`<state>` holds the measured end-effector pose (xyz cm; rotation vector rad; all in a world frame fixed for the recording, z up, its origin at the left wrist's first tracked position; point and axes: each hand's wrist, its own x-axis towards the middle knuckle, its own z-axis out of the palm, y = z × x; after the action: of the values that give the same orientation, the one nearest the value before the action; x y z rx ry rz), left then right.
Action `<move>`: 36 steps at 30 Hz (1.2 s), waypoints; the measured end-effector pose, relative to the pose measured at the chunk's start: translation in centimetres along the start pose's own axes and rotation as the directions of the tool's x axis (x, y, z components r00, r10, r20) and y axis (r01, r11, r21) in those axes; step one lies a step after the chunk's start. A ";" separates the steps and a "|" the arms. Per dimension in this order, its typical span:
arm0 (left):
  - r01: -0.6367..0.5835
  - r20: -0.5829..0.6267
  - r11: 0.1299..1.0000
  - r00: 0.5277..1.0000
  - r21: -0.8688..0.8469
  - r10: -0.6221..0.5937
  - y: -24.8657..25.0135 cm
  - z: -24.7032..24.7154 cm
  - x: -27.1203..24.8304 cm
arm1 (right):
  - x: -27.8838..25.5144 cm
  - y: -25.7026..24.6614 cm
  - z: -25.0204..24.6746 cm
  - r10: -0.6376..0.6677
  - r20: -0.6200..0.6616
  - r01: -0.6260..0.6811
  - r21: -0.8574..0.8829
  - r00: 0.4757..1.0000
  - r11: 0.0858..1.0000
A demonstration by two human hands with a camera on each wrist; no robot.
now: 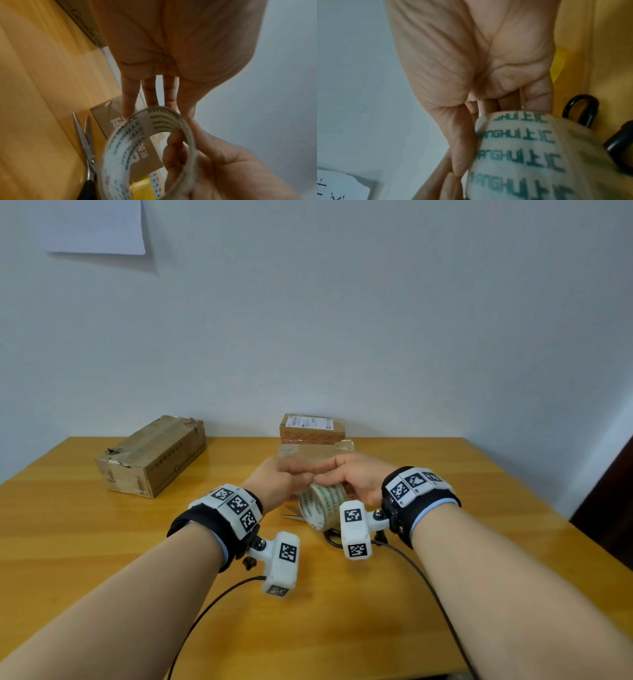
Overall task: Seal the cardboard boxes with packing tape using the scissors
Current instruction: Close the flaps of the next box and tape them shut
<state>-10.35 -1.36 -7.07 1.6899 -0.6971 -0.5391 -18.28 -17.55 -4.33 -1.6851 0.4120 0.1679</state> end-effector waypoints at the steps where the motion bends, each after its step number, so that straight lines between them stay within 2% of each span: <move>1: -0.010 0.026 1.000 1.000 0.001 0.010 0.1 0.3 0.1 | -0.2 -0.2 -0.3 0.013 -0.004 -0.013 -0.006 1.000 1.000; 5: 0.012 0.073 1.000 0.997 -0.021 -0.011 0.3 1.4 1.1 | -0.8 -1.0 -1.4 0.054 -0.055 -0.054 0.012 0.997 0.998; 8: -0.013 0.109 0.999 0.994 0.047 0.008 -0.1 2.5 2.1 | -1.0 -1.1 -2.6 0.054 -0.179 -0.064 -0.048 0.982 0.997; 10: -0.071 0.085 0.982 0.995 0.177 0.057 -0.3 3.1 2.9 | -0.7 -1.0 -3.5 0.058 -0.260 -0.120 -0.229 0.964 0.966; 11: -0.098 0.058 0.964 0.995 0.248 0.086 -0.3 3.4 3.3 | -0.7 -0.9 -4.0 0.059 -0.287 -0.165 -0.359 0.956 0.919; 13: -0.134 0.031 0.920 0.991 0.368 0.132 -0.5 3.8 4.0 | -0.6 -0.1 -5.0 0.073 -0.333 -0.268 -0.590 0.940 0.761; 15: -0.126 0.025 0.859 0.991 0.496 0.131 -0.7 3.9 4.7 | -0.6 1.2 -6.0 0.061 -0.413 -0.365 -0.715 0.909 0.596; 16: -0.107 0.026 0.802 0.993 0.588 0.113 -0.7 4.0 5.0 | -0.7 1.9 -6.2 0.043 -0.439 -0.390 -0.744 0.897 0.543; 18: -0.096 0.052 0.641 0.995 0.761 0.087 -0.6 4.4 5.4 | -0.5 3.1 -6.3 0.009 -0.457 -0.393 -0.754 0.889 0.526; 20: -0.121 0.092 0.532 0.992 0.838 0.080 -0.9 4.6 5.8 | -0.3 3.8 -5.9 0.001 -0.458 -0.392 -0.762 0.889 0.516; 23: -0.079 0.066 0.480 0.997 0.874 0.043 -2.3 3.9 6.4 | -0.1 4.0 -5.5 0.036 -0.429 -0.392 -0.784 0.902 0.482; 25: -0.079 0.050 0.446 0.996 0.891 0.076 -3.1 3.1 6.6 | 0.1 4.2 -5.6 0.043 -0.405 -0.374 -0.791 0.913 0.484; 29: -0.053 -0.027 0.473 0.987 0.879 0.161 -3.6 0.9 6.6 | 0.6 3.9 -5.7 0.065 -0.375 -0.360 -0.805 0.925 0.471; 32: -0.031 -0.073 0.497 0.979 0.867 0.188 -3.7 -1.0 6.0 | 1.3 3.4 -5.9 0.079 -0.431 -0.423 -0.804 0.899 0.419; 34: -0.018 -0.111 0.521 0.970 0.853 0.214 -4.0 -2.4 5.5 | 1.5 2.8 -6.2 0.018 -0.507 -0.459 -0.764 0.862 0.454; 36: -0.004 -0.147 0.565 0.964 0.825 0.223 -4.4 -3.7 5.0 | 1.6 2.3 -6.0 -0.097 -0.525 -0.422 -0.769 0.845 0.481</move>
<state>-3.52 -1.63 -10.47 2.5091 -0.9556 0.1618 -18.36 -23.99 -6.02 -2.7426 1.0382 0.0658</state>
